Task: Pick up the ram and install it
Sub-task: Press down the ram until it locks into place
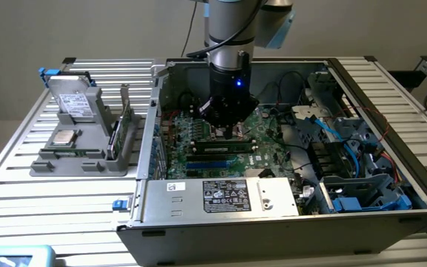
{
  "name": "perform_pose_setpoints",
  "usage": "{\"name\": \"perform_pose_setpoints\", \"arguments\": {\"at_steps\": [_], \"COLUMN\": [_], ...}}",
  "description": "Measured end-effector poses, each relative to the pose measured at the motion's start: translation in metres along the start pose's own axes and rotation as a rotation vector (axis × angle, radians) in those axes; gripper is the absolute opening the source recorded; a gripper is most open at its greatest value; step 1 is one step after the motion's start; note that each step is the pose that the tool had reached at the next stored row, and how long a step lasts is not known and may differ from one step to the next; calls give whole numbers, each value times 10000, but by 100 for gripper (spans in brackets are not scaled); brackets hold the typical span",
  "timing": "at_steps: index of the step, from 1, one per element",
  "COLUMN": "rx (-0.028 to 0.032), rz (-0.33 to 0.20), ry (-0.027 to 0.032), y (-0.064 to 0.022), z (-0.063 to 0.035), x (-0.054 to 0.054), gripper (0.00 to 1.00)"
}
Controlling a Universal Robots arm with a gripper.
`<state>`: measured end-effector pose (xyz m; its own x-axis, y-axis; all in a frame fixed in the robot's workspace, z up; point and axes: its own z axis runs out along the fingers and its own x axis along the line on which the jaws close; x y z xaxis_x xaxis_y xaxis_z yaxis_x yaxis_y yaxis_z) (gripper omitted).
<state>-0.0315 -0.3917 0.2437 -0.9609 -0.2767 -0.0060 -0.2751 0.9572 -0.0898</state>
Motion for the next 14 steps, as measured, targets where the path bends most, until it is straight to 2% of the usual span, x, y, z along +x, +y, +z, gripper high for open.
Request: {"name": "perform_pose_setpoints", "arguments": {"at_steps": [2, 8, 14], "rx": [10, 17, 64], "rz": [218, 919, 1550], "ry": [-2, 59, 125], "y": [-1, 0, 0], "z": [-1, -1, -1], "x": [0, 1, 1], "gripper": [11, 11, 11]}}
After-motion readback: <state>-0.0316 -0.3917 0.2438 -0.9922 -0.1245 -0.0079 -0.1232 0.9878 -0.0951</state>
